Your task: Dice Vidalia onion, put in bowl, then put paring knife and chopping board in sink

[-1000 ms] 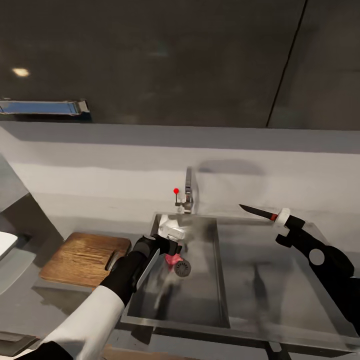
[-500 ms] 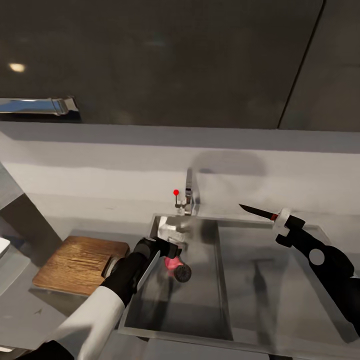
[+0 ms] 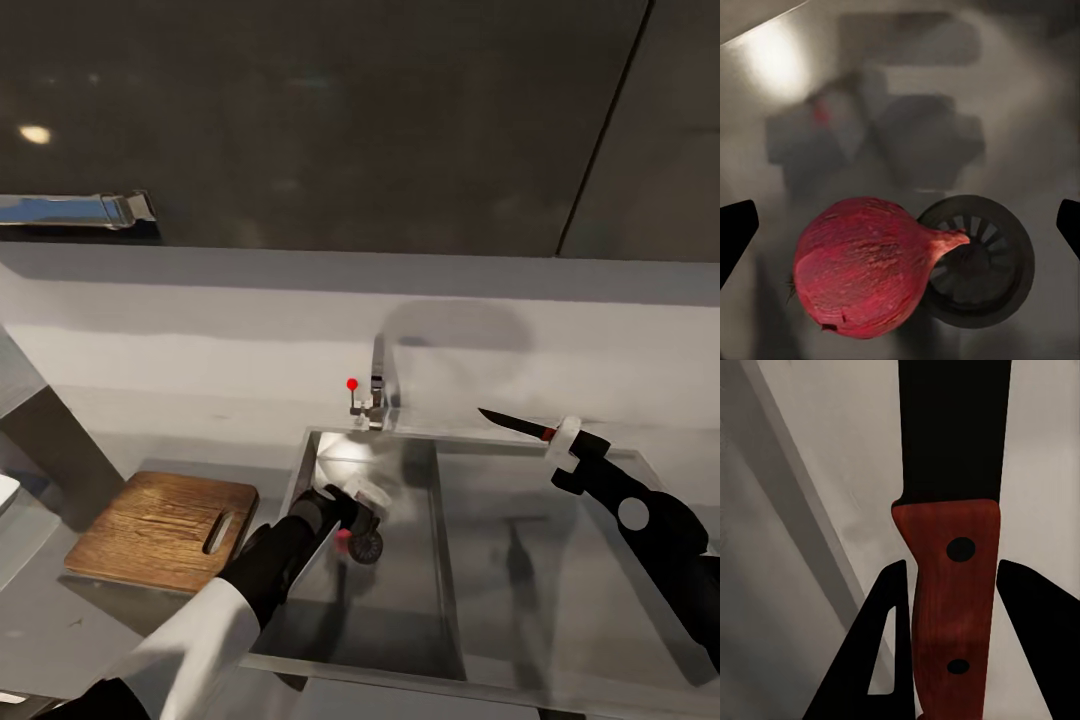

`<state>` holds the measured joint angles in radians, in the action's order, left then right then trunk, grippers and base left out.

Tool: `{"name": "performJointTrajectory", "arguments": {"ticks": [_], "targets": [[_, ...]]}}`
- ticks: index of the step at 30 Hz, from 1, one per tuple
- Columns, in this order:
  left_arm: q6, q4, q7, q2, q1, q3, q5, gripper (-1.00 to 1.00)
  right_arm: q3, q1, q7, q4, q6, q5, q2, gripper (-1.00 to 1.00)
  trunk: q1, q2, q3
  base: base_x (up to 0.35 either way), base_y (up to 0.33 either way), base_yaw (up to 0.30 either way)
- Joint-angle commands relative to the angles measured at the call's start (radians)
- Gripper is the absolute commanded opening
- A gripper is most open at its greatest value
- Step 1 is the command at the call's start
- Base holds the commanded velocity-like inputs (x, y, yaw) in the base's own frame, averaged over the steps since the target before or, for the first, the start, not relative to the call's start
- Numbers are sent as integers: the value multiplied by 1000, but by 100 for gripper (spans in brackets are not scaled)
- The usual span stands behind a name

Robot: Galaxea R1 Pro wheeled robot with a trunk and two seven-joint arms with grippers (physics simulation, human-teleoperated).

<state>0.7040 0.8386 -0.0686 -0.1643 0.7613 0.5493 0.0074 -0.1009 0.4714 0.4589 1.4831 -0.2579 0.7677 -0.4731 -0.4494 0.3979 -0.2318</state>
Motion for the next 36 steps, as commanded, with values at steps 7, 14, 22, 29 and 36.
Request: {"name": "performJointTrajectory", "arguments": {"ticks": [7, 14, 22, 29, 36], "targets": [[2, -35, 0, 0, 1, 3, 1, 100, -2, 1, 4, 2, -6, 8, -1, -100, -1, 2, -6, 0, 0, 0], [-3, -70, 1, 0, 1, 3, 2, 100, -3, 1, 4, 2, -6, 8, -1, -100, -1, 2, -17, 0, 0, 0], [-4, -72, 1, 2, 1, 2, 1, 100, -3, 1, 4, 2, -6, 8, -1, -100, -1, 2, -27, 0, 0, 0], [-49, -47, 4, 0, 1, -3, 2, 100, -3, 1, 4, 2, -6, 8, -1, -100, -1, 2, -28, 0, 0, 0], [-66, -46, 6, 3, 1, -31, 2, 100, -3, 1, 4, 2, -6, 8, -1, -100, -1, 2, -28, 0, 0, 0]]}}
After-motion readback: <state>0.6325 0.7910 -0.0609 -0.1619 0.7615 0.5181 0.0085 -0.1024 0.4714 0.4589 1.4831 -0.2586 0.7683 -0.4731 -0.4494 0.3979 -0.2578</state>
